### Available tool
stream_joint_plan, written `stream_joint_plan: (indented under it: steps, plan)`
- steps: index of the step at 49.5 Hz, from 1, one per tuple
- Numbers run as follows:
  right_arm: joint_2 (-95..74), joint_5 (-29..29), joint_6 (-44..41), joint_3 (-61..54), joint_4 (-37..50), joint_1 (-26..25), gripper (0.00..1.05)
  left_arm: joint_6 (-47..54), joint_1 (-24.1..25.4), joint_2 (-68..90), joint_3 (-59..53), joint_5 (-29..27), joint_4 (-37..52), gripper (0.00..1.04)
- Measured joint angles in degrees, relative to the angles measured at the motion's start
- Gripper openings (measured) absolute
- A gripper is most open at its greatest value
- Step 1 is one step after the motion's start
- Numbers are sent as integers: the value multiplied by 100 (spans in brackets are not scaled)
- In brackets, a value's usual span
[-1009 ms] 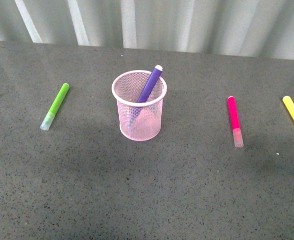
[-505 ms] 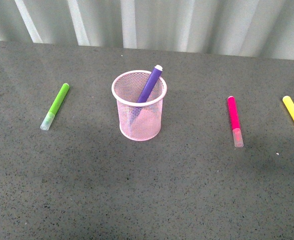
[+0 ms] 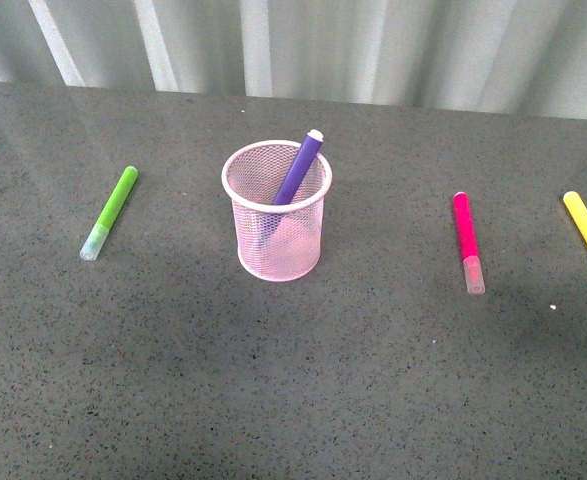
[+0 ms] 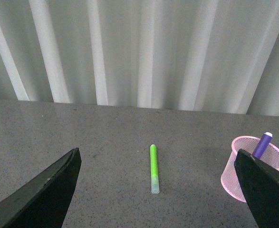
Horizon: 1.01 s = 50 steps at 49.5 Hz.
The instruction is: Insert purple and pink pens into pink cup
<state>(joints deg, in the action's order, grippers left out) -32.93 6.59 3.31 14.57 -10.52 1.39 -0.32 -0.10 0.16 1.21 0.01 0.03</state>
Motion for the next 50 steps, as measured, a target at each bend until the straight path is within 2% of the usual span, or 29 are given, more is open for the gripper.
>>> stream_joint_plan:
  steps: [7,14,19,35,50]
  plan:
    - [-2702,-179,175,968,1198,111,98,4,0,0,0,-2,0,98]
    - [-4732,-501,389,1878,1279,341,98,4,0,-2,0,-2,0,98]
    - [-5917,-426,599,2555,1224,557,98,4,0,-2,0,-2,0,98]
    - [-7753,-214,1165,3947,1224,723,98,4,0,-2,0,0,0,98]
    - [-8417,-260,1425,4675,1169,739,98,4,0,-2,0,-2,0,98]
